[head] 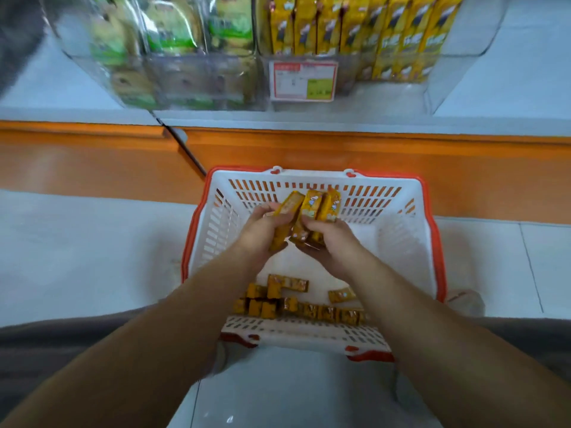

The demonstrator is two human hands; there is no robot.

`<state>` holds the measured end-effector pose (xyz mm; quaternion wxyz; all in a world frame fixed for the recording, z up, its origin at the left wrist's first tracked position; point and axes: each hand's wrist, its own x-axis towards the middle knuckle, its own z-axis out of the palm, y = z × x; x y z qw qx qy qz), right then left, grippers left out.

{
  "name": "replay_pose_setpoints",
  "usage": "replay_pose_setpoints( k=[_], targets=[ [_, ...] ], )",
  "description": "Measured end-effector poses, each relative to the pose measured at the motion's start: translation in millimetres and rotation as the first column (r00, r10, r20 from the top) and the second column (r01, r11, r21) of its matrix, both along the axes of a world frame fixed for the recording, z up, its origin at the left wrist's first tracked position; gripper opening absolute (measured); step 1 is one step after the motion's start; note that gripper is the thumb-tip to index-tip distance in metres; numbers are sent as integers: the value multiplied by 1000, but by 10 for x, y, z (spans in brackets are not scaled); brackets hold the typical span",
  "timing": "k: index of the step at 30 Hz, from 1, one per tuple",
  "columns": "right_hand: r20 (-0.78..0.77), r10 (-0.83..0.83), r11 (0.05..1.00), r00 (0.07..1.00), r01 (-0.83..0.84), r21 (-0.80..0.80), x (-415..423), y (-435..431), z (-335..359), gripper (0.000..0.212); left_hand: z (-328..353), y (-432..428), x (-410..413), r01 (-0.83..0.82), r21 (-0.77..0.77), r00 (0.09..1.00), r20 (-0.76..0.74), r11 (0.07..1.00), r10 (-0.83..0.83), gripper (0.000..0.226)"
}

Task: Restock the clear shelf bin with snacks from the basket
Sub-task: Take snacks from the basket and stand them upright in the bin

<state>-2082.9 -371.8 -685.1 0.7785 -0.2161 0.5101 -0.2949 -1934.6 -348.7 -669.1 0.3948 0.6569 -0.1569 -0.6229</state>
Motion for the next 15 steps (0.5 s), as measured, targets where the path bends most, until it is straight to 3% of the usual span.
replay_pose_setpoints(
  k=[4, 7, 12, 15],
  targets=[
    [32, 47, 993, 998, -43, -112, -63, 6, 649, 14, 676, 49, 79, 99, -41, 995, 37, 994, -97, 20],
    [-33, 171, 958, 985, -174, -226, -130, 35, 1211, 20, 1221, 141, 140, 174, -90, 984, 47, 981, -171, 28],
    [-203, 375, 802, 905, -426, -418, -326, 186, 1975, 22, 1949, 290, -11, 176, -206, 984, 40, 963, -171, 65],
    [-235, 339, 750, 911, -412, -518, -413, 276, 2242, 19, 2159, 331, -215, 130, -352, 990, 1, 927, -138, 67]
  ],
)
